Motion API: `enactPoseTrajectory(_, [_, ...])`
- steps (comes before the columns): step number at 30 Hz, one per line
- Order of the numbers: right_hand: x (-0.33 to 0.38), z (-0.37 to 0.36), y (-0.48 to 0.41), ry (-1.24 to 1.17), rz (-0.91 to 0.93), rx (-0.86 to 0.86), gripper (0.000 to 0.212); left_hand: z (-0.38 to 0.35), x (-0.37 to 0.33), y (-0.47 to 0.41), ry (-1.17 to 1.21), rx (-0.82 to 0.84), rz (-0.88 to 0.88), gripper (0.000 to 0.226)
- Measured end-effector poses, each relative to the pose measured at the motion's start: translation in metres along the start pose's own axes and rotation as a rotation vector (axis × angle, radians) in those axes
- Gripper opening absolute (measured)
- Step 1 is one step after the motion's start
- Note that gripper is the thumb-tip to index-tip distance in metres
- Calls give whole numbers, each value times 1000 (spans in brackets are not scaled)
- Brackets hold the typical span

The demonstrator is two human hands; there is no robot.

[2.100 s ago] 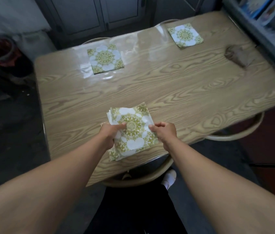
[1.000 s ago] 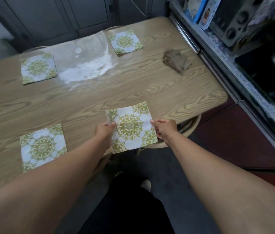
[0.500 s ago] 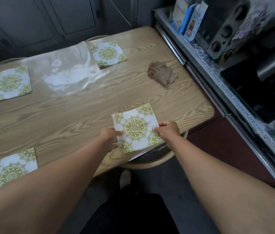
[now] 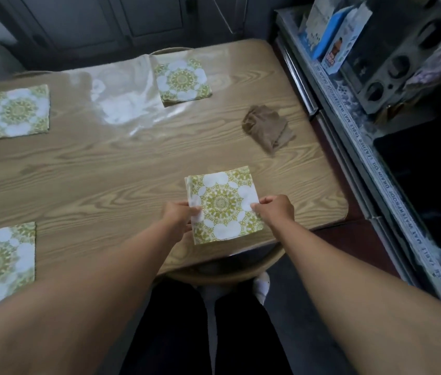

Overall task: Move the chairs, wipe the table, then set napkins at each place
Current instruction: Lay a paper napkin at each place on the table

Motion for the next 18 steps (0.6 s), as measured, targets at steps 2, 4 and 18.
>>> enactPoseTrajectory(2, [0,7,-13,42,25,22,13,-11,6,-2,20,-51,-1,32])
enactPoseTrajectory(4, [-2,13,-28,90,42,56,14,-25,11,-4,54,-108,-6,31])
enactPoseTrajectory(18, [-15,19,-64,176,39,90,13,-38,43,-23,79,-431,-1,19])
Point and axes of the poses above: each hand's wrist, its own y-axis away from the middle knuckle, its own z-axis out of the back of the hand, x = y × z, the point moved 5 cm from there along -y, towards the middle knuckle, and after that the axes turned 4 degrees about -y, right-handed, at the moved point
